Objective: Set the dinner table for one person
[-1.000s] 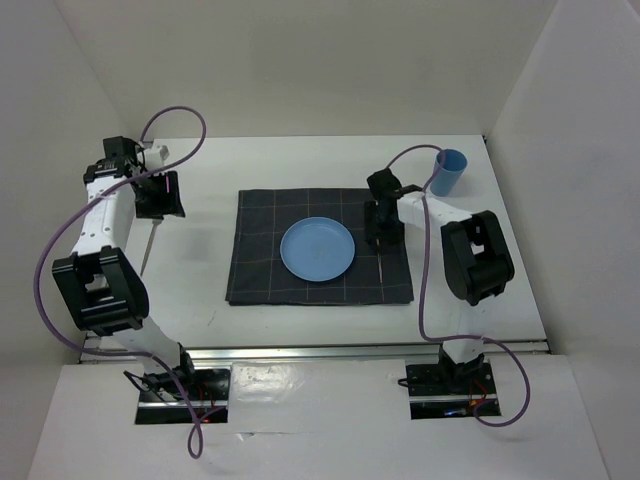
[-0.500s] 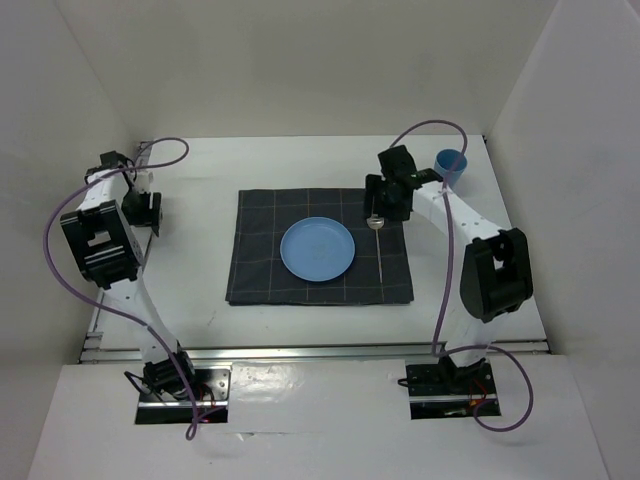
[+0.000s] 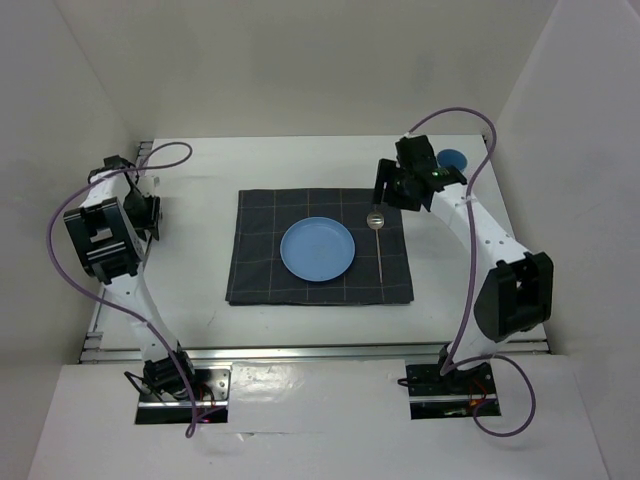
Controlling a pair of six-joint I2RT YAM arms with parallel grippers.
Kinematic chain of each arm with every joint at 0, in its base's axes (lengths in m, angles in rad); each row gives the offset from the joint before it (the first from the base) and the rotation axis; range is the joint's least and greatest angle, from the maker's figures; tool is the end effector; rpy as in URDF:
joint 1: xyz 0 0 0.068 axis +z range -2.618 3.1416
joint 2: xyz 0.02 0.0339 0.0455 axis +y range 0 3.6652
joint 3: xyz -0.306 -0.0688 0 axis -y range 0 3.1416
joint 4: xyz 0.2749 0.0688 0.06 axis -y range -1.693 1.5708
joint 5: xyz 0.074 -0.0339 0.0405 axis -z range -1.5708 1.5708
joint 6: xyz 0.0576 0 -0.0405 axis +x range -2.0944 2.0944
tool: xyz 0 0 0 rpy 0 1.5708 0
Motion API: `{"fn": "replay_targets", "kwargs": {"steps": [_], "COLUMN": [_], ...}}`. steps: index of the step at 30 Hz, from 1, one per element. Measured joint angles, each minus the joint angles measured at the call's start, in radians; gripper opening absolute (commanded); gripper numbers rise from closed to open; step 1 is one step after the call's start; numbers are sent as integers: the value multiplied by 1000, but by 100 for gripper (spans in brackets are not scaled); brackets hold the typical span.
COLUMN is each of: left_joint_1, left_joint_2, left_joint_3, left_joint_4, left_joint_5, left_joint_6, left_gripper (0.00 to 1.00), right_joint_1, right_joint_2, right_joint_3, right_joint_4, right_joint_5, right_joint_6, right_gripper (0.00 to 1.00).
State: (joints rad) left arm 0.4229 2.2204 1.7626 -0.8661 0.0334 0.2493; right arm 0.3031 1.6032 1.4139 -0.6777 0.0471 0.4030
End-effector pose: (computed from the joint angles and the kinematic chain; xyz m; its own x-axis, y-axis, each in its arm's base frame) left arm 0.4662 0.2077 0.1619 -0.9563 -0.1600 -0.2448 -0.1721 0.9847 0.0289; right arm 0.3791 0.1157 0.3263 -0.7749 0.1681 -0.6093 0.0379 0.9746 0.2208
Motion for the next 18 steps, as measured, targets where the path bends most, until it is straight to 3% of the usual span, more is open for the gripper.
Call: {"fn": "replay_targets", "kwargs": {"steps": [2,4,5,11,18], "left_joint_1": [9,14,17,35,42], "left_joint_2": [14,22,24,29,-53], "left_joint_3": [20,32,35,44,-75], "left_joint_4": [-15,-21,-27,-39,-47], "left_joint_5": [7,8,17,71,221], "left_joint_6": [-10,-19,-18,-27,-165], "left_gripper": [36,3,0,0,0], "right_joint_1": [0,0,0,0,0], "right_joint_2": [-34,-66,-82,-150,-291], "right_joint_3": [0,0,2,-2,-187], "right_joint_4": [0,1,1,16,50], "right_joint_5": [6,12,18,37,36], "right_joint_6": [3,5,5,11,70], "right_gripper": [72,72,72,72,71]}}
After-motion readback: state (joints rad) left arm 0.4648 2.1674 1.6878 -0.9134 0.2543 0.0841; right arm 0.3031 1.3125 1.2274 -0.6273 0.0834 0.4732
